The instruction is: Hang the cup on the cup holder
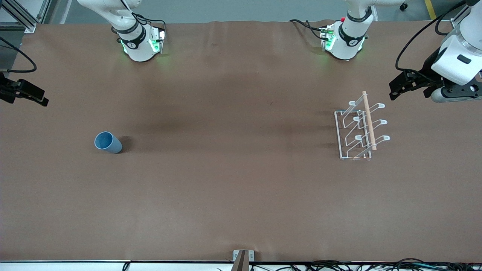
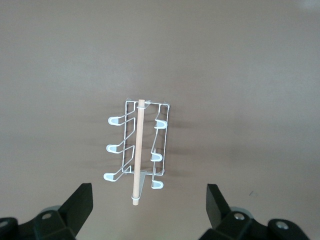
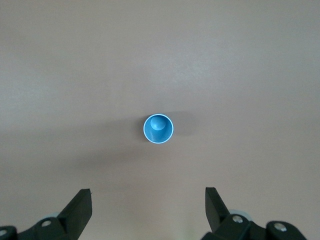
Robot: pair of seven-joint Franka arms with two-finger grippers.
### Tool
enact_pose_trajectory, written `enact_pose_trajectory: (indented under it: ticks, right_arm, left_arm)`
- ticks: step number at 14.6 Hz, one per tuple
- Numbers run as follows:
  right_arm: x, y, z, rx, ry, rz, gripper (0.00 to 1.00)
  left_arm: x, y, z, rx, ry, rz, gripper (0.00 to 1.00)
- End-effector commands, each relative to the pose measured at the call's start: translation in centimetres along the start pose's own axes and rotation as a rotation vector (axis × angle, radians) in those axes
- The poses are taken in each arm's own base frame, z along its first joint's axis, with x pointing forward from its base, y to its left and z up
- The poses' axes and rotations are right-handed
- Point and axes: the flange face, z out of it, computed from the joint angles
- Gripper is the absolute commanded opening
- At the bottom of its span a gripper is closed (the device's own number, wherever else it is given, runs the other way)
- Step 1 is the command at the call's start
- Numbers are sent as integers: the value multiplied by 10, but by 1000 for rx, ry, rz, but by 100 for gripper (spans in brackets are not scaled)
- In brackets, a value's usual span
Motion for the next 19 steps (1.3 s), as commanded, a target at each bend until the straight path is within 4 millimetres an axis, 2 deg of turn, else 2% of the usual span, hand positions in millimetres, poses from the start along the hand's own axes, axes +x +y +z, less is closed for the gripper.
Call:
enact_pose_trajectory:
  ticks: [1, 13, 15, 19]
  right_arm:
    - [-8, 3, -2, -3, 4, -9, 100]
    - [-7, 7, 1, -3, 1, -9, 100]
    - [-8, 9, 9, -3, -16, -9, 100]
    - [-8, 16, 35, -3, -59, 0, 100]
  left_arm:
    - [1, 1, -2, -11, 14, 13, 100]
    - [2, 1, -8, -14, 28, 11, 100]
    - [2, 1, -8, -13, 25, 11, 100]
    - [1, 2, -6, -12, 22, 13, 100]
